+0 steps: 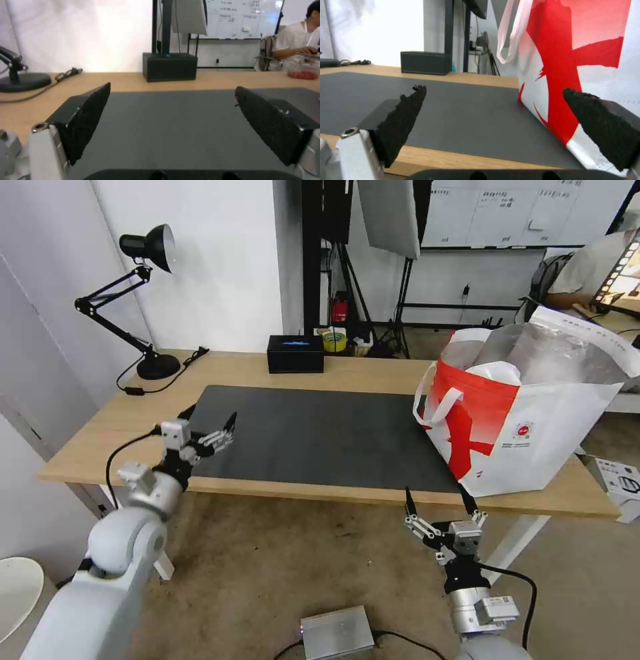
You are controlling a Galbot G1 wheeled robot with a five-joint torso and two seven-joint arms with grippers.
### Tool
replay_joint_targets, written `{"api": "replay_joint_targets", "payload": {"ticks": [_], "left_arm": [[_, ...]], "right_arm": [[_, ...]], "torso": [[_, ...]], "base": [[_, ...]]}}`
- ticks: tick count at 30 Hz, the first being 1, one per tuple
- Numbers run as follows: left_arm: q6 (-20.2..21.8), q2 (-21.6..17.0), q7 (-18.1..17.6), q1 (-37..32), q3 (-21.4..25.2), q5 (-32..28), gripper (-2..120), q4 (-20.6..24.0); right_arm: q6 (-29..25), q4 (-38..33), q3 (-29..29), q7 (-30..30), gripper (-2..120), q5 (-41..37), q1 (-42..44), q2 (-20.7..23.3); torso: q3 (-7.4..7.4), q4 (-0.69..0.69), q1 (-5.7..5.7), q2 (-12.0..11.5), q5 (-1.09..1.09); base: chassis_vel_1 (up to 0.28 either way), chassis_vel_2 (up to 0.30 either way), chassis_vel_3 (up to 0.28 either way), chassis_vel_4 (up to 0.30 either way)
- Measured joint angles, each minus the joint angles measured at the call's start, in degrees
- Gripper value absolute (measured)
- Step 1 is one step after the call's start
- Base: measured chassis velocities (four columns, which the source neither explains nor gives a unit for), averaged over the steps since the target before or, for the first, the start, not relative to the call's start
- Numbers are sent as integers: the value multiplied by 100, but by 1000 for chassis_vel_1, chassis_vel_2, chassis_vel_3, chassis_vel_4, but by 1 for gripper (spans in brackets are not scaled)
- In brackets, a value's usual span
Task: Pick up the trash from the table and place it into the takeout bag.
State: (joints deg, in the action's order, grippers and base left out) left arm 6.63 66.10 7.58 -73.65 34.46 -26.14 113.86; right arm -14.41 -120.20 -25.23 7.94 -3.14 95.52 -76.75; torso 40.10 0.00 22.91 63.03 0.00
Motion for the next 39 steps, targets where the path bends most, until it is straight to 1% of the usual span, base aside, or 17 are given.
{"api": "replay_joint_targets", "payload": {"ticks": [1, 4, 7, 9, 11, 14, 20, 23, 27, 31, 39], "left_arm": [[0, 0, 0, 0, 0, 0, 100, 0], [-202, 148, 126, -346, 77, 124, 100, 81], [-269, 214, 127, -474, 85, 172, 100, 122], [-451, 357, 56, -662, 88, 298, 100, 184], [-514, 403, 40, -710, 91, 345, 100, 199], [-725, 582, 18, -890, 109, 520, 100, 273], [-805, 714, 85, -1063, 254, 616, 100, 406], [-873, 755, 282, -1155, 416, 522, 100, 360], [-941, 777, 351, -1194, 414, 525, 100, 314], [-1032, 860, 355, -1226, 378, 587, 100, 264], [-1117, 898, 347, -1248, 355, 619, 100, 272]], "right_arm": [[0, 0, 0, 0, 100, 0, 0, 0], [0, 0, 0, 0, 100, 0, 0, 0], [0, 0, 0, 0, 100, 0, 0, 0], [0, 0, 0, 0, 100, 0, 0, 0], [0, 0, 0, 0, 100, 0, 0, 0], [0, 0, 0, 0, 100, 0, 0, 0], [0, 0, 0, 0, 100, 0, 0, 0], [0, 0, 0, 0, 100, 0, 0, 0], [0, 0, 0, 0, 100, 0, 0, 0], [0, 0, 0, 0, 100, 0, 0, 0], [0, 0, 0, 0, 100, 0, 0, 0]], "torso": [[0, 0, 0, 0, 0], [0, 0, 0, 0, 0], [0, 0, 0, 0, 0], [0, 0, 1, 0, 1], [0, 0, 1, 0, 0], [0, 0, 0, 0, 0], [0, 0, 1, 0, 0], [1, 0, 1, 0, 0], [1, 0, 0, -1, 0], [1, 0, 1, -1, 0], [1, 0, 0, -1, 0]], "base": [[0, 0, 0, 0], [0, 0, 0, 0], [0, 0, 0, 0], [0, 0, 0, 0], [0, 0, 0, 0], [0, 0, 0, 0], [0, 0, 0, 0], [0, 0, 0, 0], [0, 0, 0, 0], [0, 0, 0, 0], [0, 0, 0, 0]]}}
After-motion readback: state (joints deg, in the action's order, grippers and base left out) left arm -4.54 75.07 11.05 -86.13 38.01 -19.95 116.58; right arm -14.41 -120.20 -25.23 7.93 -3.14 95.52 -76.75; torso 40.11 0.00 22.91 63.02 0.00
